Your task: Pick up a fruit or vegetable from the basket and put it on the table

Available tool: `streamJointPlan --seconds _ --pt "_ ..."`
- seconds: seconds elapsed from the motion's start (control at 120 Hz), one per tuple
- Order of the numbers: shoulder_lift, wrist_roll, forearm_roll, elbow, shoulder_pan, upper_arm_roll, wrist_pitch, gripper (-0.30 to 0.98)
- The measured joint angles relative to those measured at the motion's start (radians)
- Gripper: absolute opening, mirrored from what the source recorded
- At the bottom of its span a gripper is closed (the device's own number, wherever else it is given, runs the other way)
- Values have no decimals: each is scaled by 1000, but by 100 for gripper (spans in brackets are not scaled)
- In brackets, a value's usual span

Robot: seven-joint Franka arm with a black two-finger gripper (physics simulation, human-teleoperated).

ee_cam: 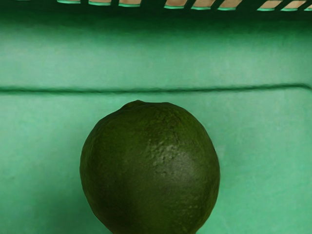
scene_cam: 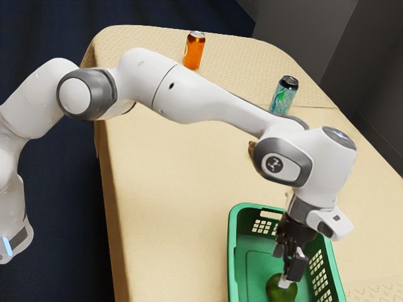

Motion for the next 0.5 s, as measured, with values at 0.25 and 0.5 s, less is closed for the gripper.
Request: streamJointPlan --seconds 0.25,0.5 --pt "33 -47 21 -20 -7 -14 43 69" --pt "72 -78 29 -14 -1 -15 80 69"
